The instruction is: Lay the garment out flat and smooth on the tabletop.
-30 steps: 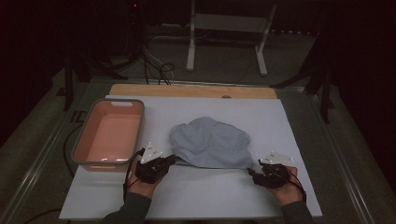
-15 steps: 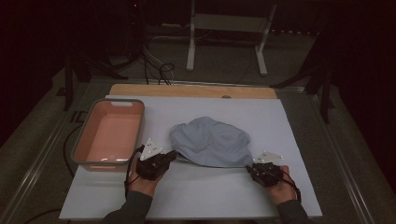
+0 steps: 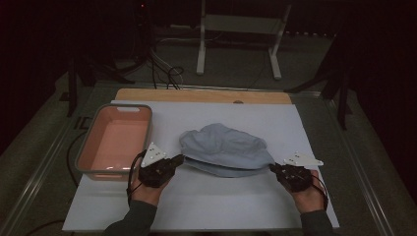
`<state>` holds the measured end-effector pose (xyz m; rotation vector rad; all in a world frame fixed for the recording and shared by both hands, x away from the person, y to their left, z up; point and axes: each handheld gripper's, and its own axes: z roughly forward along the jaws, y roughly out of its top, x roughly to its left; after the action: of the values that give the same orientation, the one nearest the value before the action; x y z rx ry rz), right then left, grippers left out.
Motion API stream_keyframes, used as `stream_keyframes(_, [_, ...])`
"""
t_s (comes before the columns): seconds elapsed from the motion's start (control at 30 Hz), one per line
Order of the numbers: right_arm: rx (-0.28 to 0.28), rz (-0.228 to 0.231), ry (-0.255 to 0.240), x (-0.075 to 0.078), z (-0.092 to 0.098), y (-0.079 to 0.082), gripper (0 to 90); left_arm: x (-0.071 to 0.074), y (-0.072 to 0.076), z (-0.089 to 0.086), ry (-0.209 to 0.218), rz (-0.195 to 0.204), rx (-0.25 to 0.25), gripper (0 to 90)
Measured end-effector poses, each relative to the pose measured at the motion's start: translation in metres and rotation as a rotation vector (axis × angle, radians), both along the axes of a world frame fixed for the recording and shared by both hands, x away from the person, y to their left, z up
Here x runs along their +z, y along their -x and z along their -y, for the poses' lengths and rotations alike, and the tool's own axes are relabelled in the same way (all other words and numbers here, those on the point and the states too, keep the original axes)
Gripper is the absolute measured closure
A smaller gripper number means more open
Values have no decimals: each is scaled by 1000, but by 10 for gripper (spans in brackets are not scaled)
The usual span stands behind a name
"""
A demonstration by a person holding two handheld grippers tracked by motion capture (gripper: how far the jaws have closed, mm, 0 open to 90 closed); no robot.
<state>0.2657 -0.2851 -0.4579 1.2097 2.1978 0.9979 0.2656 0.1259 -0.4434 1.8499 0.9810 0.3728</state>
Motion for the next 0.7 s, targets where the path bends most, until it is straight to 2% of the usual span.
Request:
stream_keyframes(0.23, [27, -23, 12, 1, 2, 13, 860, -10, 9, -5, -16, -42, -30, 885])
stream_keyframes(0.37, [49, -43, 22, -1, 2, 24, 860, -16, 19, -7, -33, -66, -53, 884])
stream_keyframes(0.5, [74, -62, 41, -5, 1, 33, 861, -18, 26, -10, -32, -84, -65, 884])
stream_keyframes(0.57, [99, -90, 38, -11, 3, 39, 861, -21, 31, -12, -45, -95, -70, 881])
stream_keyframes(0.7, [94, -124, 67, -23, 2, 38, 861, -31, 29, -5, -63, -122, -70, 876])
